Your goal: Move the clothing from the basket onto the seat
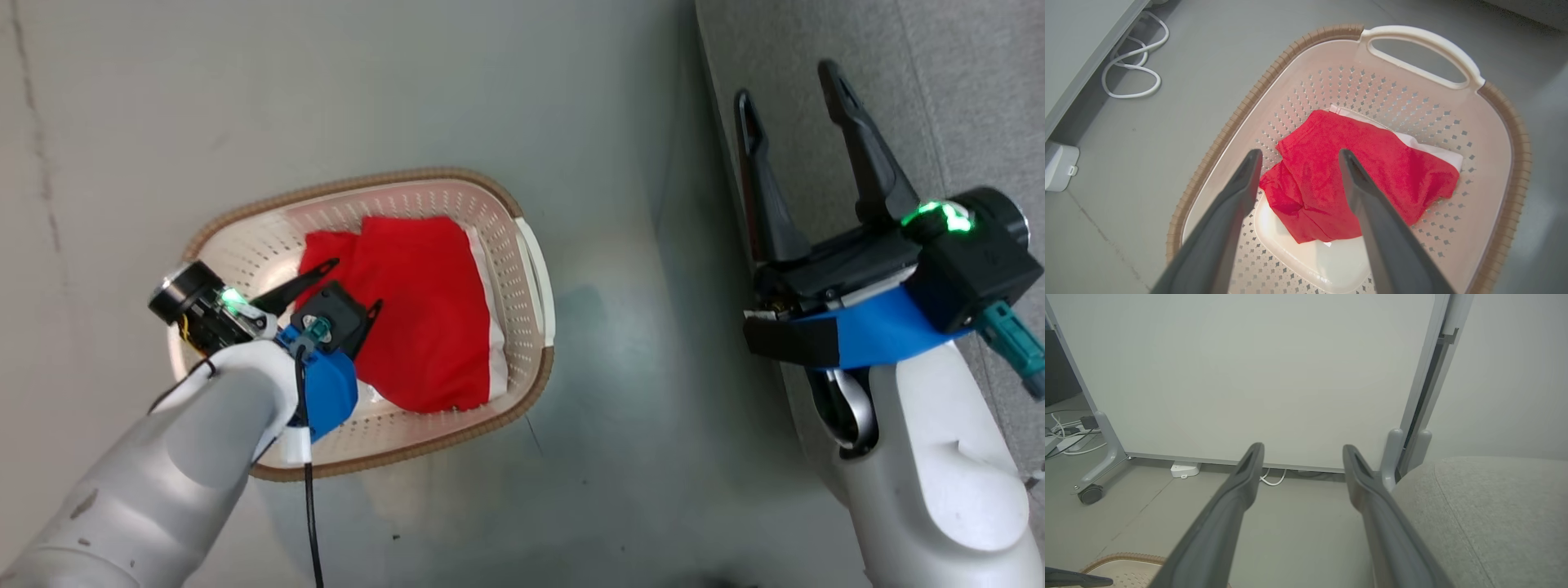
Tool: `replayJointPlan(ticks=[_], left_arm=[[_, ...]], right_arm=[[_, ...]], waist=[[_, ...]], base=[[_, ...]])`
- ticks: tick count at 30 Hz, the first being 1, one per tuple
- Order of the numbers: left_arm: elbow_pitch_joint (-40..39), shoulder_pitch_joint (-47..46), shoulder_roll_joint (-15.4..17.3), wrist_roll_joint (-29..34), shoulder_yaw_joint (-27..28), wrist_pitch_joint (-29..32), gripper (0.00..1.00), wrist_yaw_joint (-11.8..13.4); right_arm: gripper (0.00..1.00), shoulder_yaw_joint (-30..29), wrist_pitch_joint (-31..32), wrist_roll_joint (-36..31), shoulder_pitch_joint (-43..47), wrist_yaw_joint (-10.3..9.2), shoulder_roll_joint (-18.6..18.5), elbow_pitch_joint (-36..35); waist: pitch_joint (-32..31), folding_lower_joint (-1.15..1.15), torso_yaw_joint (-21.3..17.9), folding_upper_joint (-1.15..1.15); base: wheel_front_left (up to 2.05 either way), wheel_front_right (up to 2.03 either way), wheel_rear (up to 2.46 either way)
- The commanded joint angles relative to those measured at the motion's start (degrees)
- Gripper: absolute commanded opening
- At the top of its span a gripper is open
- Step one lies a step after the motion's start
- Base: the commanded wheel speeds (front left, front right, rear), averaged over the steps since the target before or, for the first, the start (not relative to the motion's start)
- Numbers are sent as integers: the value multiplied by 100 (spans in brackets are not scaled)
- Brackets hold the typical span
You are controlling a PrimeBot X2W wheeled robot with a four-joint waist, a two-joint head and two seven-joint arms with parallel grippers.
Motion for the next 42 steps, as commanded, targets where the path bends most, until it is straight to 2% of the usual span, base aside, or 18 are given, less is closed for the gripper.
replayJointPlan(ticks=[1, 5, 10, 26, 39, 40, 42], left_arm=[[105, -266, 51, -99, -252, 72, 100, -4], [346, -600, 109, -243, -846, 377, 100, -4], [547, -938, 190, -403, -1178, 666, 100, -4], [690, -1740, 629, -261, -1310, 1395, 100, -4], [723, -1835, 677, -281, -1315, 1851, 100, 4], [705, -1821, 673, -275, -1315, 1886, 77, 4], [653, -1808, 669, -263, -1313, 1926, 0, 7]], right_arm=[[100, 40, -23, -20, -223, 1, 34, -61], [100, 108, -23, -41, -443, 1, 48, -143], [100, 171, -24, -49, -643, 1, 55, -255], [100, 258, -23, 8, -865, 1, 68, -727], [100, 175, -24, 52, -748, 1, 68, -881], [100, 162, -23, 50, -746, 1, 68, -883], [100, 141, -23, 35, -741, 1, 69, -899]], waist=[[495, -2, -206, 0], [853, -2, -277, 0], [1269, -2, -384, 0], [2375, -2, -683, 0], [2640, -2, -776, 0], [2640, -2, -775, 0], [2638, -2, -772, 0]], base=[[0, 0, 0], [0, 0, 0], [0, 0, 0], [0, 0, 0], [0, 0, 0], [0, 0, 0], [0, 0, 0]])
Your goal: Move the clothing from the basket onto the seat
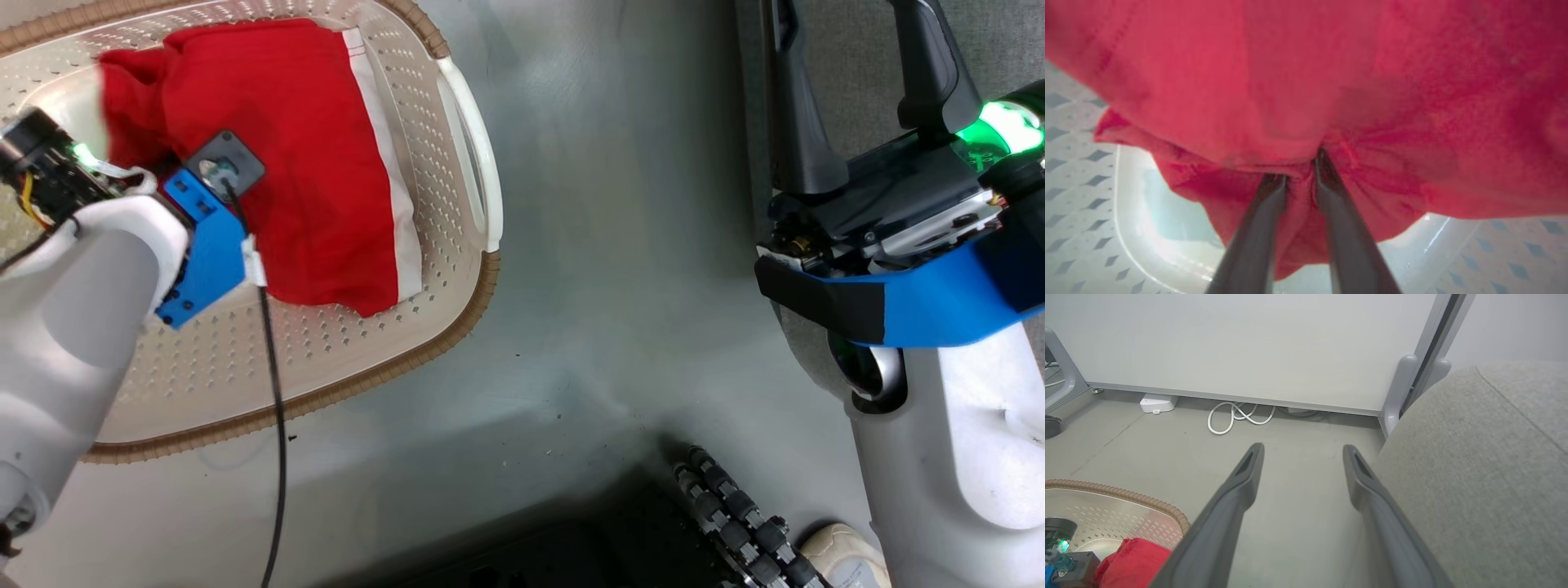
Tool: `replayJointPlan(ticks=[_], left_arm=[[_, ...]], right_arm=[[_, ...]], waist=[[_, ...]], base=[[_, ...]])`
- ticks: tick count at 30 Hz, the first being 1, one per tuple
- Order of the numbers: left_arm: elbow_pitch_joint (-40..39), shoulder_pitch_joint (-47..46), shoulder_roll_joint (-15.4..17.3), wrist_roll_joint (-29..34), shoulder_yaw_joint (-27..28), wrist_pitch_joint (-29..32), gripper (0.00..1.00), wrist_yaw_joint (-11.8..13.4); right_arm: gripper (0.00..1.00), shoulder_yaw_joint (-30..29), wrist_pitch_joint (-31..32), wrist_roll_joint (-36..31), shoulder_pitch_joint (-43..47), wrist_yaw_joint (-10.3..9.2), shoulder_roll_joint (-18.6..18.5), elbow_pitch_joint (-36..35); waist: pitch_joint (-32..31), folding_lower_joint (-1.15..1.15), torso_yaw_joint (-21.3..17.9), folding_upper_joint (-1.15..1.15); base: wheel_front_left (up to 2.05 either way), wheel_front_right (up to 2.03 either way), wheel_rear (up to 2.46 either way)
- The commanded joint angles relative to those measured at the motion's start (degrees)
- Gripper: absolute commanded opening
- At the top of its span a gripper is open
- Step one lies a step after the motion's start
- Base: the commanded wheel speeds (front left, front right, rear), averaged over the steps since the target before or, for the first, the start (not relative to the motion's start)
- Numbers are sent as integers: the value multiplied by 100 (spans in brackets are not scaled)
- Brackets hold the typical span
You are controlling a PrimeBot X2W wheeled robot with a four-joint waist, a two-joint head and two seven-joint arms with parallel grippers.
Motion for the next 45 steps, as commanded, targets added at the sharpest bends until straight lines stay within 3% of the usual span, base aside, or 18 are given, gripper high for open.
replayJointPlan(ticks=[1, 20, 34, 45], left_arm=[[14, 65, 8, 24, -26, 114, 0, 24], [-342, 143, -156, -161, -24, 160, 0, 21], [-651, 492, -684, -458, -24, -564, 0, 21], [-885, 873, -1124, -851, -23, -1382, 0, 21]], right_arm=[[100, -26, -24, 5, 14, 1, 16, -33], [100, -127, -23, -96, -20, 1, 16, 63], [100, -302, -23, -217, 36, 1, -62, 287], [100, -474, -23, -194, 383, 1, -229, 528]], waist=[[-5, 0, 6, 0], [-257, 0, 224, 0], [-926, 0, 700, 0], [-1869, 0, 1125, 0]], base=[[0, 0, 0], [0, 0, 0], [0, 0, 0], [0, 0, 0]])
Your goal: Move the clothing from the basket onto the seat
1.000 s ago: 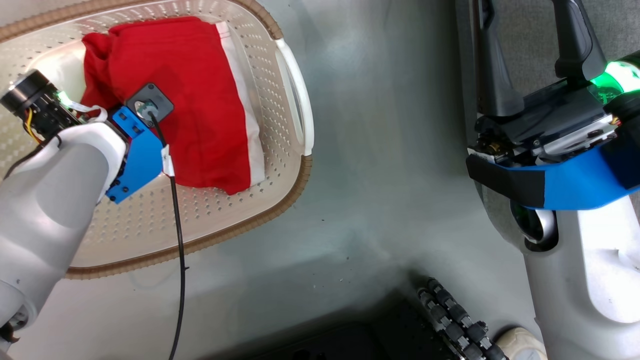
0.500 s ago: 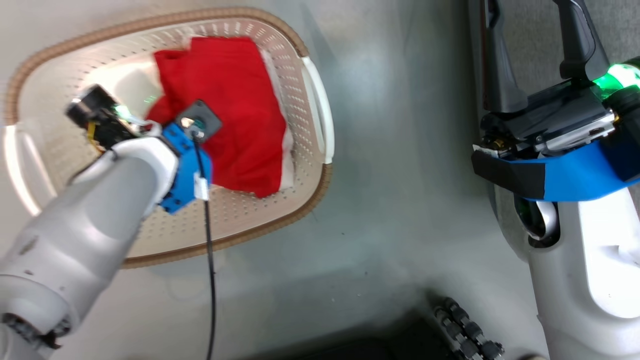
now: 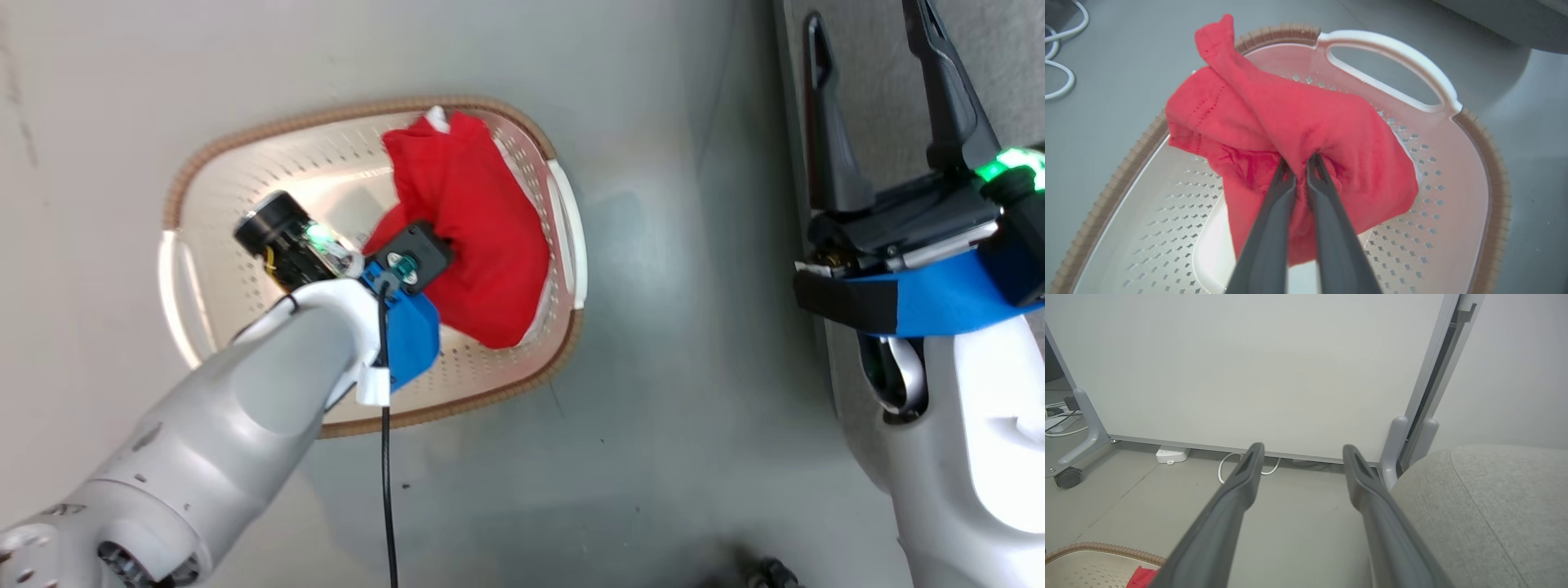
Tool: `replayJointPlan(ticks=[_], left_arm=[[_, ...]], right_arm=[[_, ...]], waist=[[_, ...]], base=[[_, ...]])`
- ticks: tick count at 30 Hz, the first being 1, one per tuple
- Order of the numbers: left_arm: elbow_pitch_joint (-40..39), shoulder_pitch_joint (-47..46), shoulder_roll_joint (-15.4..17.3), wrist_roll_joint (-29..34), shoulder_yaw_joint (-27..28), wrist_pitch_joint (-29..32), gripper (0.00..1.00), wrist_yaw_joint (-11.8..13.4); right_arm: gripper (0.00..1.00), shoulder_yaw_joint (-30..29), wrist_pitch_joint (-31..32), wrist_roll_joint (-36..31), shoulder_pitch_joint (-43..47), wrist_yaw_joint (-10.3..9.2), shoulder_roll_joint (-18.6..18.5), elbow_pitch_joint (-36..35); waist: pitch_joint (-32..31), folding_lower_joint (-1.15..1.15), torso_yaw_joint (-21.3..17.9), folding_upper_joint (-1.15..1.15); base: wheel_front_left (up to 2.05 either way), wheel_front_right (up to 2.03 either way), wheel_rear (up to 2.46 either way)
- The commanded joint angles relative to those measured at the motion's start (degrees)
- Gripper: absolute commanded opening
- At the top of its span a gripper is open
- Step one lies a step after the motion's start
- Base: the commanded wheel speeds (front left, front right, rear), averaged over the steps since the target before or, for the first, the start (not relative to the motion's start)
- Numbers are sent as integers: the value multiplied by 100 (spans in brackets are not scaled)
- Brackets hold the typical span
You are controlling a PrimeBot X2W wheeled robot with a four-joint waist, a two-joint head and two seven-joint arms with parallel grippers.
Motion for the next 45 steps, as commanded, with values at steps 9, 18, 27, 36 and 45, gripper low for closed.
replayJointPlan(ticks=[9, 18, 27, 36, 45], left_arm=[[-211, 258, -254, -405, -17, -531, 0, 20], [-702, 450, -370, -630, 340, -652, 0, 25], [-1533, 831, -328, -289, 1054, -653, 0, 221], [-2113, 1056, -298, -243, 1610, -653, 0, 444], [-2304, 1148, -291, -347, 1789, -651, 0, 538]], right_arm=[[100, -184, -23, 81, 516, 1, -154, 233], [100, -291, -24, 139, 983, 1, -173, 425], [100, -393, -23, 200, 1512, 1, -125, 571], [100, -484, -23, 250, 2002, 1, -44, 668], [100, -523, -23, 289, 2362, 1, 16, 787]], waist=[[-1096, 0, 517, 0], [-2004, 0, 730, 0], [-2880, 0, 805, 0], [-3516, 0, 808, 0], [-4061, 0, 820, 0]], base=[[0, 0, 0], [0, 0, 0], [0, 0, 0], [0, 0, 0], [0, 0, 0]])
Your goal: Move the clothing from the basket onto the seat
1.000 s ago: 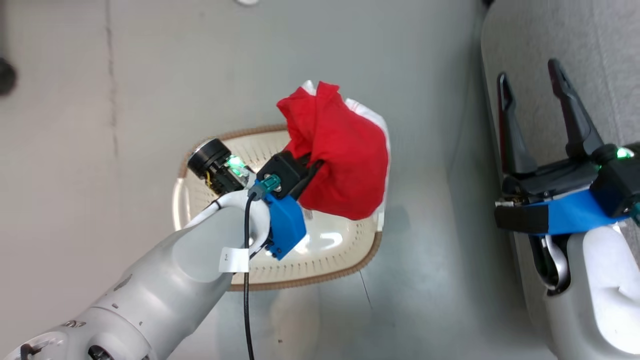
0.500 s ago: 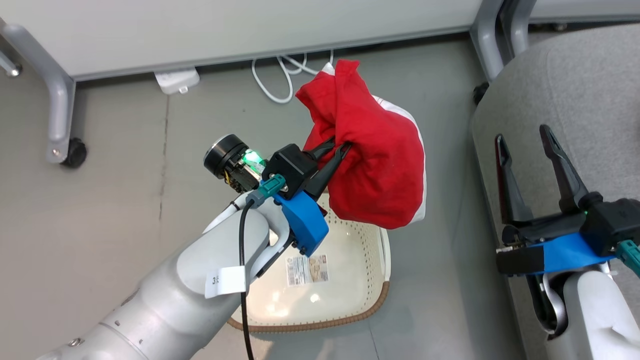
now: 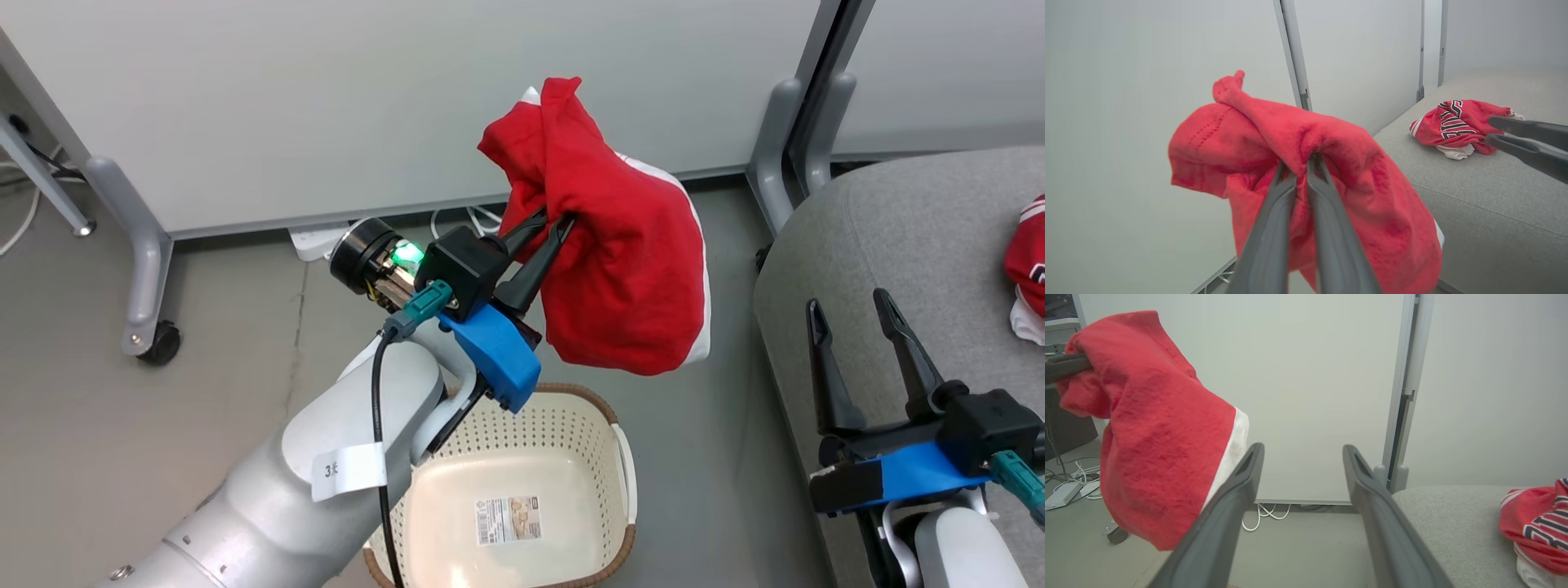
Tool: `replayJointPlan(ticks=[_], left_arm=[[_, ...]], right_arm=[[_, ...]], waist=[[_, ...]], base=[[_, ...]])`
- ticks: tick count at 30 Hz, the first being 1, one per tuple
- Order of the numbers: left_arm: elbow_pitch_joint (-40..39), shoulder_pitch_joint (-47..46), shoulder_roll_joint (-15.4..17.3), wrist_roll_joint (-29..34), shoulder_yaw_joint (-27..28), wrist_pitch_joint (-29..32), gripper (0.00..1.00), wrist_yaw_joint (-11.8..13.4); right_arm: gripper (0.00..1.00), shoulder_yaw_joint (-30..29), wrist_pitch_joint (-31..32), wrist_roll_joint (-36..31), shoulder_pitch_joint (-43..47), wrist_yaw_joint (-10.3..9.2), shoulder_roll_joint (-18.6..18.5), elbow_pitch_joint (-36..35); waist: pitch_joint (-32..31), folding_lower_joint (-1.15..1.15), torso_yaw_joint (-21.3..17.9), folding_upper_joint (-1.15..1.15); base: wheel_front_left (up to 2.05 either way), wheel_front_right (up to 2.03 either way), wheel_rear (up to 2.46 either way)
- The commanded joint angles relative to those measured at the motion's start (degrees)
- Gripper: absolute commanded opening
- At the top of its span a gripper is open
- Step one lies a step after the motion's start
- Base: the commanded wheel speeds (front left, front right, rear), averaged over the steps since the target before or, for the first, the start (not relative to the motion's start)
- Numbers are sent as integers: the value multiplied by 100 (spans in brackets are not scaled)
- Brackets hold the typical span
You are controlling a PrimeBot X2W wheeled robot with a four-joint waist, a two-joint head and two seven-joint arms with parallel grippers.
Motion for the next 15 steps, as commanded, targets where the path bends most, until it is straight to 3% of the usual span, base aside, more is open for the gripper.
replayJointPlan(ticks=[1, 15], left_arm=[[-37, 59, 28, -40, 51, -23, 0, 43], [-251, 148, 104, -99, -11, 61, 0, 154]], right_arm=[[100, 1, -23, 13, 107, 1, 26, 20], [100, 92, -22, -7, 186, 1, -8, -11]], waist=[[-129, 1, 7, -1], [-311, 1, 24, -1]], base=[[0, 0, 0], [0, 0, 0]])
